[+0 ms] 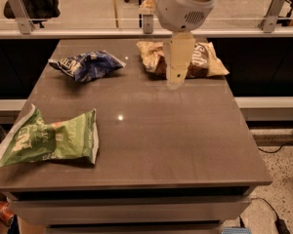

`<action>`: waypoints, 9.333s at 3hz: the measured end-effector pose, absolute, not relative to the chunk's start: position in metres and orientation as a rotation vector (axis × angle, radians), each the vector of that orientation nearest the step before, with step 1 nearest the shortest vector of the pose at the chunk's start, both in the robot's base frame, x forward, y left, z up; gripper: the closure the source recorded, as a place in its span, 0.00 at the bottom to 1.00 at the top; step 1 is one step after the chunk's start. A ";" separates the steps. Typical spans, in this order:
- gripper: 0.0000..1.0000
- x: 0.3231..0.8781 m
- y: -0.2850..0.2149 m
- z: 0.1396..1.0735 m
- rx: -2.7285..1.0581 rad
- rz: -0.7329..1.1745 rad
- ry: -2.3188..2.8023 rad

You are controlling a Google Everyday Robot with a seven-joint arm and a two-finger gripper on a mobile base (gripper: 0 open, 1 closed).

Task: Move blue chip bag near green jalapeno chip bag

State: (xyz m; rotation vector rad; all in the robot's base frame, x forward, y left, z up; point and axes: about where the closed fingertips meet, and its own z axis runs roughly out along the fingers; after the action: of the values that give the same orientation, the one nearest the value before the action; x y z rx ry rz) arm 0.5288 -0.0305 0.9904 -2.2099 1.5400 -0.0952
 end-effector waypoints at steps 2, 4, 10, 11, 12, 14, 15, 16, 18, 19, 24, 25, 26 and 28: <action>0.00 0.547 0.028 0.959 -2.326 -0.040 1.415; 0.00 0.544 0.027 0.959 -2.294 -0.039 1.415; 0.00 0.661 0.123 0.921 -2.289 -0.173 1.280; 0.00 0.671 0.139 0.905 -2.297 -0.148 1.268; 0.00 0.676 0.152 0.888 -2.315 -0.110 1.257; 0.16 0.688 0.168 0.863 -2.343 -0.040 1.244; 0.40 0.695 0.167 0.860 -2.344 -0.035 1.247; 0.63 0.699 0.160 0.863 -2.339 -0.053 1.254; 1.00 0.699 0.138 0.892 -2.298 -0.146 1.269; 1.00 0.693 0.128 0.910 -2.285 -0.194 1.254; 1.00 0.612 0.143 0.996 -2.346 -0.192 0.778; 1.00 0.582 0.157 0.997 -2.379 -0.136 0.672; 1.00 0.553 0.173 0.991 -2.419 -0.059 0.577; 1.00 0.516 0.196 0.970 -2.470 0.092 0.485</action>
Offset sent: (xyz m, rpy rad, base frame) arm 0.0258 0.0860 -0.0555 -0.0582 0.0575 0.1886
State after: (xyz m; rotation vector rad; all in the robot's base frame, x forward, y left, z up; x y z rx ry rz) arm 0.5156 0.1964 0.9696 -2.4695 0.4852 0.0921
